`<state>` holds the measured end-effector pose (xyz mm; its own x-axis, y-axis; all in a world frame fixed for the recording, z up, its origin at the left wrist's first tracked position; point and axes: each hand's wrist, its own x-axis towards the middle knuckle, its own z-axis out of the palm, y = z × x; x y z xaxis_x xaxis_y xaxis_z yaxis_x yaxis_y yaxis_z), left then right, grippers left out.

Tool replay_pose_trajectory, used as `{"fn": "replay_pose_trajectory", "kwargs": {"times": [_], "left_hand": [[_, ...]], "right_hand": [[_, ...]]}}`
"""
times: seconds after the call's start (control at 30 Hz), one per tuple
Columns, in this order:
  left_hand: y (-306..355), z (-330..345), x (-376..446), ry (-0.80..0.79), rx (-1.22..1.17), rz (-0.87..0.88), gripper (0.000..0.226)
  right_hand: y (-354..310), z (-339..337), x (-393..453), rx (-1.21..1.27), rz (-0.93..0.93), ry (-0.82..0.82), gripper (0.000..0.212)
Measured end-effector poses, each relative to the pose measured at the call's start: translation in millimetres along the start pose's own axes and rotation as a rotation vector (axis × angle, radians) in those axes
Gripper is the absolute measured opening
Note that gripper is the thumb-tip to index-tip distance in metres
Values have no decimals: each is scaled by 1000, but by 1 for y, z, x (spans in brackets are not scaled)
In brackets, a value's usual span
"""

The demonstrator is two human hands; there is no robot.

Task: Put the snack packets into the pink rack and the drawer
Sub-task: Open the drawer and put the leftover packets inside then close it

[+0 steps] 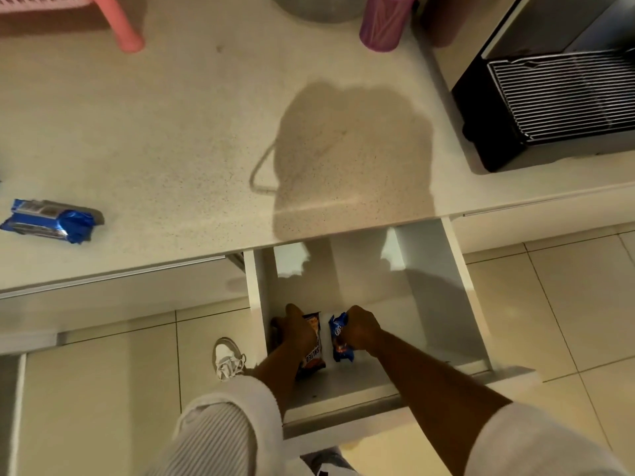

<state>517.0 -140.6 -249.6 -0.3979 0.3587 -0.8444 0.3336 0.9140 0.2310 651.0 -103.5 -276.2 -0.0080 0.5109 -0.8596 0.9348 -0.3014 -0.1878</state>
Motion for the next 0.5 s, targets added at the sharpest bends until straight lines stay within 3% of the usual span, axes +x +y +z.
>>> {"fn": "replay_pose_trajectory", "kwargs": {"times": [0.03, 0.13, 0.17, 0.27, 0.37, 0.5], "left_hand": [[-1, 7, 1, 16, -113, -66, 56], [-5, 16, 2, 105, -104, 21, 58], [-5, 14, 1, 118, -6, 49, 58], [-5, 12, 1, 52, 642, 205, 59], [-1, 5, -5, 192, 787, 334, 85], [-1, 0, -7, 222, 869, 536, 82]], "right_hand": [[1, 1, 0, 15, 5, 10, 45], [1, 4, 1, 37, 14, 37, 51], [1, 4, 2, 41, 15, 39, 53], [3, 7, 3, 42, 14, 29, 57], [5, 10, 5, 32, -9, 26, 55], [4, 10, 5, 35, -44, 29, 60]]}}
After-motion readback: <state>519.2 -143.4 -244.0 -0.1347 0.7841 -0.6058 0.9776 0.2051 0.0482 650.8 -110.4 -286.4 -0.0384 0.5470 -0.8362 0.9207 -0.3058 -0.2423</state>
